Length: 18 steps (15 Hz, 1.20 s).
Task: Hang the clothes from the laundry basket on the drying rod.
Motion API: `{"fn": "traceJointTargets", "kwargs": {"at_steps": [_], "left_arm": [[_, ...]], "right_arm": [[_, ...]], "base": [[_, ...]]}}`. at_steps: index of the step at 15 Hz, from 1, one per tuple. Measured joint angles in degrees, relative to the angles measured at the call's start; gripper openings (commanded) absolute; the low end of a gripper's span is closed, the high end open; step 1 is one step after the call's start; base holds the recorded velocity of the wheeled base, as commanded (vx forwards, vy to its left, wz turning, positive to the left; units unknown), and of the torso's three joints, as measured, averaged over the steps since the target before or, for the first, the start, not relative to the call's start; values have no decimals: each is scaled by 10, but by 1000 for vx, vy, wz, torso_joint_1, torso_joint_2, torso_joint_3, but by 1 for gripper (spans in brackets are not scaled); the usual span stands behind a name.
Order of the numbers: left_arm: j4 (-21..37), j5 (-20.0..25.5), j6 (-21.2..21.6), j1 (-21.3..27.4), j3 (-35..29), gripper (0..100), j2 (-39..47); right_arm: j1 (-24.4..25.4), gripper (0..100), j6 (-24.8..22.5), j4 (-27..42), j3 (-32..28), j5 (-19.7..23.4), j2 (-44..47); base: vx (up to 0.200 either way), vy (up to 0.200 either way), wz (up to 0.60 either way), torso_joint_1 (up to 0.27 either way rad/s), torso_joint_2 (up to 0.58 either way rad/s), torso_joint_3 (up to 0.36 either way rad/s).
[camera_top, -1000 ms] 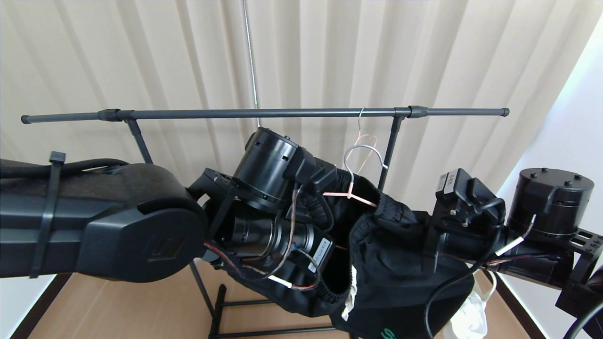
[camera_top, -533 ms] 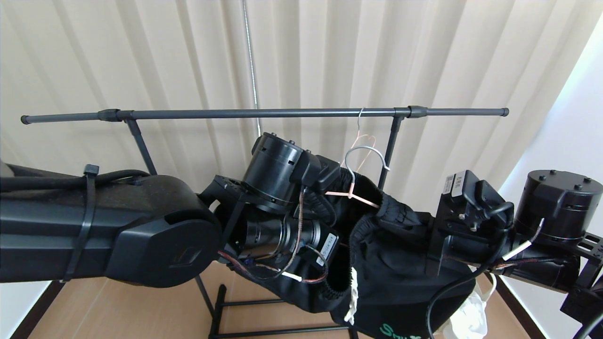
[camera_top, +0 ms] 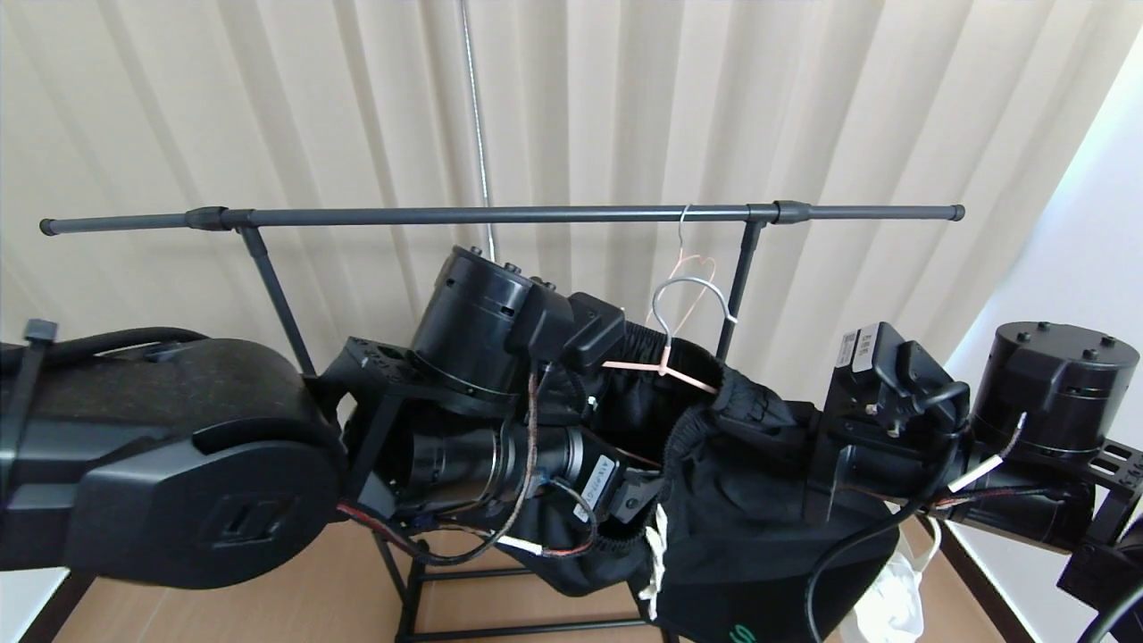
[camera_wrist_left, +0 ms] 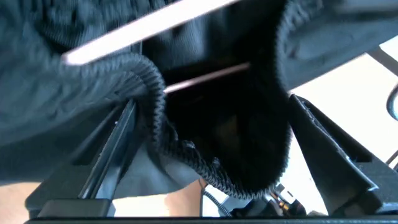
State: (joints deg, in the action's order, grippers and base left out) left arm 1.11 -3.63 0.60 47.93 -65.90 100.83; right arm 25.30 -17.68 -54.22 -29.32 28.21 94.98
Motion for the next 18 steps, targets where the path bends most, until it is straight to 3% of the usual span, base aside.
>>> {"fn": "traceJointTargets", "kwargs": {"at_steps": [4, 7, 13, 16, 18], "left_arm": [[-11, 1, 28, 1, 49, 100, -48], [-84, 4, 44, 1, 91, 100, -73], [-94, 4, 56, 1, 103, 100, -92], [-90, 5, 73, -15, 106, 100, -127], [-89, 22, 93, -58, 108, 100, -153]], "right_arm": [[0, 0, 0, 0, -1, 1, 2], [-1, 0, 5, 0, -2, 1, 3], [-2, 0, 6, -1, -2, 7, 4], [-17, 0, 6, -1, -2, 36, 8], [-27, 0, 11, -1, -2, 66, 9]], "base": [[0, 0, 0, 0, 0, 0], [0, 0, 0, 0, 0, 0], [0, 0, 0, 0, 0, 0], [0, 0, 0, 0, 0, 0], [0, 0, 0, 0, 0, 0]]}}
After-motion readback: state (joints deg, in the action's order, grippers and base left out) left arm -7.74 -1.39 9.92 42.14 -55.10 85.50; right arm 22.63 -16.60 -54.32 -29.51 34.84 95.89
